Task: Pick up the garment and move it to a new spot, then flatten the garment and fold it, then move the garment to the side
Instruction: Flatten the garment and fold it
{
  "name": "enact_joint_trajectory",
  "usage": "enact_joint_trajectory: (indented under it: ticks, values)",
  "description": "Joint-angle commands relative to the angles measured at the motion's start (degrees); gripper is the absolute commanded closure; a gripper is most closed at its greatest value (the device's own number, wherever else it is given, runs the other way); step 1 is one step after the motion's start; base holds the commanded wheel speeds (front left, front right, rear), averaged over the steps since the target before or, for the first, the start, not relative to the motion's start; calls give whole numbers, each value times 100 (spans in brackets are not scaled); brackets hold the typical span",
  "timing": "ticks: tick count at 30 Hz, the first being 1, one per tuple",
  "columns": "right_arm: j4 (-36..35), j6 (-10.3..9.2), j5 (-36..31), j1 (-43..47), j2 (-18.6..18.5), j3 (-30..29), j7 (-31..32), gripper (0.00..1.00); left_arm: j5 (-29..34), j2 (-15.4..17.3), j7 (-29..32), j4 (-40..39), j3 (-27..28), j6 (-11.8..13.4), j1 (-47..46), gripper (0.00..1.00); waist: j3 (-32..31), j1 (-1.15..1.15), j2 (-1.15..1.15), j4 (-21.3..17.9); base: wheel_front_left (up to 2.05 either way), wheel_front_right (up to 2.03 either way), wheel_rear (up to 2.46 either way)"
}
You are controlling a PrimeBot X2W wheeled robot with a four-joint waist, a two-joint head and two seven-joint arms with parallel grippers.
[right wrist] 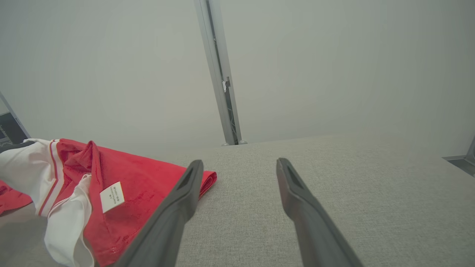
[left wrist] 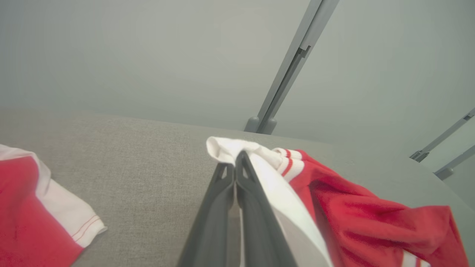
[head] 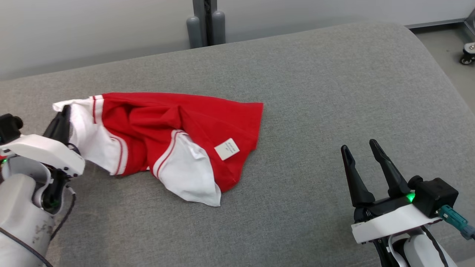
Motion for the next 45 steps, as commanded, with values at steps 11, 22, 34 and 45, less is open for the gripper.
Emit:
enact_joint_trajectory:
  ticks: [11,22,34,45]
  values:
    - [3,27,35,-181,36,28,-32,0,-319,503,3,911,-222,-9,-588,100,295,0,0,-408,0,0,0]
    - [53,27,36,-78,48,18,-32,0,-517,644,-174,585,-1021,-9,-508,0,105,0,0,-106,0,0,0]
    - [159,27,97,197,52,15,-31,0,-359,650,-558,-105,-1256,-6,20,0,-378,0,0,452,0,0,0]
    - [188,27,113,497,9,-1,-32,0,1268,164,-564,-2411,36,1050,1739,0,-713,0,0,666,0,0,0]
